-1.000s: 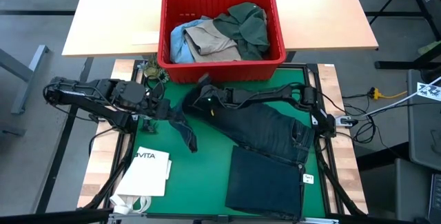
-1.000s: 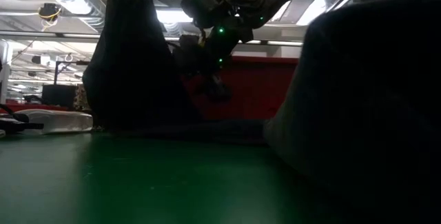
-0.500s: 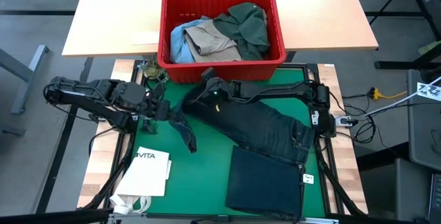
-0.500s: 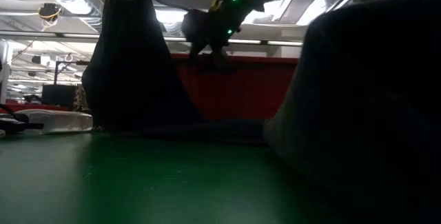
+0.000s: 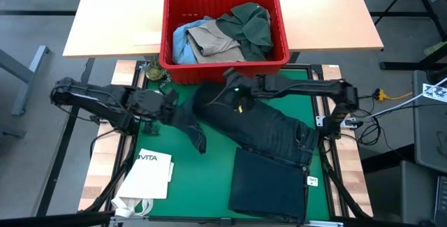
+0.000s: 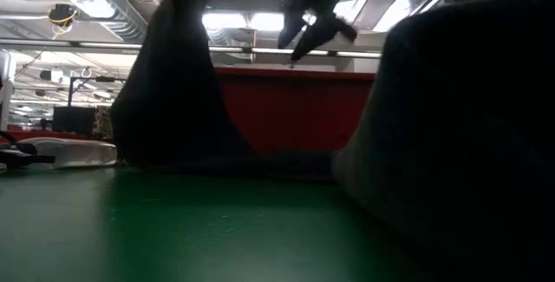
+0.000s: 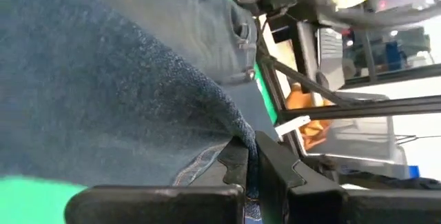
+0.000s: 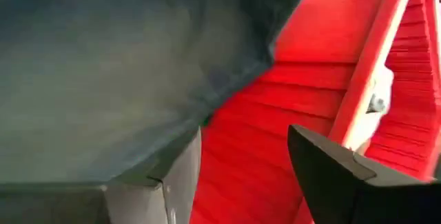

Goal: Fold Laundry from Bin
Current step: Fold the dark blue pants

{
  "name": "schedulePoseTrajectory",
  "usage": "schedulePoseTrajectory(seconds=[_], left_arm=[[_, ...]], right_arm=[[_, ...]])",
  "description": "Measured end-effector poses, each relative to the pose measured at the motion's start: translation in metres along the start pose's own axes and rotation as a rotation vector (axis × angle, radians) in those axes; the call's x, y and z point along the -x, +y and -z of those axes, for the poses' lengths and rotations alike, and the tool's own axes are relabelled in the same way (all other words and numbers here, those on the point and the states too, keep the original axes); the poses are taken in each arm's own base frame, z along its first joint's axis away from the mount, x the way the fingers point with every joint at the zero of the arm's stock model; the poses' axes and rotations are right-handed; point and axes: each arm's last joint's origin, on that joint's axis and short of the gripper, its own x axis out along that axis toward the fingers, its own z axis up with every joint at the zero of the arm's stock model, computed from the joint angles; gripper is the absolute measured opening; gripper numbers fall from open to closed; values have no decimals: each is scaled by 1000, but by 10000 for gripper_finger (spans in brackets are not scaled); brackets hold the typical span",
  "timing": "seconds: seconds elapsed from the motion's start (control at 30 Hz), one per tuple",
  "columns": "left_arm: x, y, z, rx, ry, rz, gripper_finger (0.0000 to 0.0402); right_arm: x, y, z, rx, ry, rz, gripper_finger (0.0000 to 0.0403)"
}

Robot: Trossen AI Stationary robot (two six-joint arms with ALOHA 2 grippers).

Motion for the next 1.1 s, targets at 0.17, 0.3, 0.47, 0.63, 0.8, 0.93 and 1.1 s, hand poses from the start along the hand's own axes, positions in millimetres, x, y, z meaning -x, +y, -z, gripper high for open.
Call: schedulePoseTrajectory(seconds=[0.17,0.3,0.47,0.63,0.8,0.93,1.1], left_arm=[[-34,-6,-5,-59,-37,19,9],[-61,-8,-10,-91,-20,50,9],[-91,-2,-17,-139,-8,32,9],[-112,9,-28,-167,-5,-7,9],[-129,15,-41,-193,-37,0,9],[-147,22,-48,-204,-20,16,9],[-168,35,-49,-210,26,-11,9]], right_arm=[[38,3,11,-131,-98,-111,218],[61,10,18,-249,-180,-273,218],[76,22,12,-261,-216,-368,218],[81,33,-2,-212,-242,-373,218],[77,47,-3,-194,-152,-326,218],[82,58,11,-239,-118,-297,218],[84,72,29,-313,-188,-226,218]])
